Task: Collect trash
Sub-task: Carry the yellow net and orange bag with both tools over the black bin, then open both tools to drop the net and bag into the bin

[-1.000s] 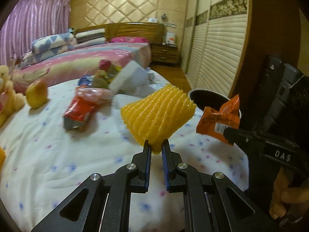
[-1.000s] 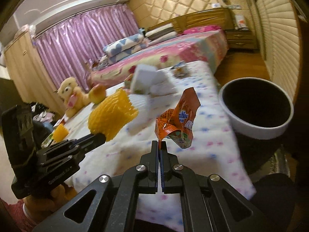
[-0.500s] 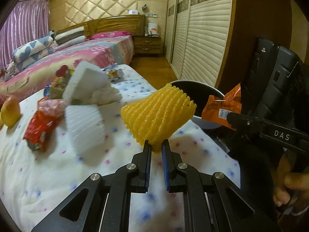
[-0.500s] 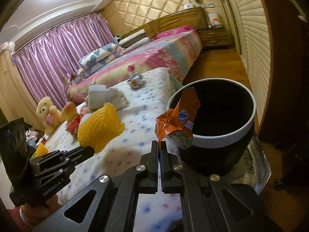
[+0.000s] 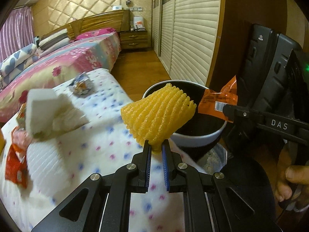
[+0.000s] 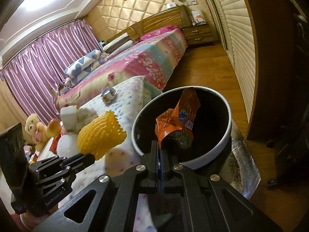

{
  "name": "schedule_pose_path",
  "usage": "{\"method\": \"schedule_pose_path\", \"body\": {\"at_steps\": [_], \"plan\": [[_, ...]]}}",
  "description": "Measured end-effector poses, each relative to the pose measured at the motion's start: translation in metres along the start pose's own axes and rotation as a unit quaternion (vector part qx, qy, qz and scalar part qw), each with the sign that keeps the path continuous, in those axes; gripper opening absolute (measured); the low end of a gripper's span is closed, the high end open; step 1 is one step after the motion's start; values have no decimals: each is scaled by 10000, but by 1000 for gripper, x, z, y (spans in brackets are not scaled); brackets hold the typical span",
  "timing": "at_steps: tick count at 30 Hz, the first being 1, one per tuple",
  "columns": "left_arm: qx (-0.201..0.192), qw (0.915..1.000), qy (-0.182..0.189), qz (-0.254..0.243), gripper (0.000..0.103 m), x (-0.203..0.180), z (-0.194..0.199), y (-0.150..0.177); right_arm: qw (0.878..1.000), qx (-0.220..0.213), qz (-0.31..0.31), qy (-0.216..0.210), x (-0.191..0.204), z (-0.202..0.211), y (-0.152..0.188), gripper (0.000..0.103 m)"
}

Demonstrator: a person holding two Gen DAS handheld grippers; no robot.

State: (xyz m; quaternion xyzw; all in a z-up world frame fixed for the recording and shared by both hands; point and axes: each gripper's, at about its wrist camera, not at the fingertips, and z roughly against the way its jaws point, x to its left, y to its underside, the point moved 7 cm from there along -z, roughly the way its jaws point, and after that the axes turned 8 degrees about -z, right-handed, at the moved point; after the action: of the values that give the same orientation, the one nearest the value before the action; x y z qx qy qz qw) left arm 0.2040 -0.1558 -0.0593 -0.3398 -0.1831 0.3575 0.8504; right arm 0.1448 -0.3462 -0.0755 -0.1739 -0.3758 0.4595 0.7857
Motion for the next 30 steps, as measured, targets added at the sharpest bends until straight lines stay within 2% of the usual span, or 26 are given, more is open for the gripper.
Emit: {"method": "schedule_pose_path", "body": {"at_steps": [13,23,25,28,30], "plan": [[266,9994,71,-195,10,-11,-46,-30,9996,204,-136,125,-24,-23,-22,1],[454,9986,243,-73,10,-16,-70,-47,9987,328,-348,173,-37,-35,-33,2],[468,9986,222,-76,12,-16,-75,-50,9984,353,-397,181,-41,-38,-35,7],[499,9985,208,-8,29,-15,-76,-50,9977,411,-493,215,-46,-41,-36,7],[442,9987,227,78,52,-13,-72,-49,9971,455,-563,254,-49,-43,-36,8]]}}
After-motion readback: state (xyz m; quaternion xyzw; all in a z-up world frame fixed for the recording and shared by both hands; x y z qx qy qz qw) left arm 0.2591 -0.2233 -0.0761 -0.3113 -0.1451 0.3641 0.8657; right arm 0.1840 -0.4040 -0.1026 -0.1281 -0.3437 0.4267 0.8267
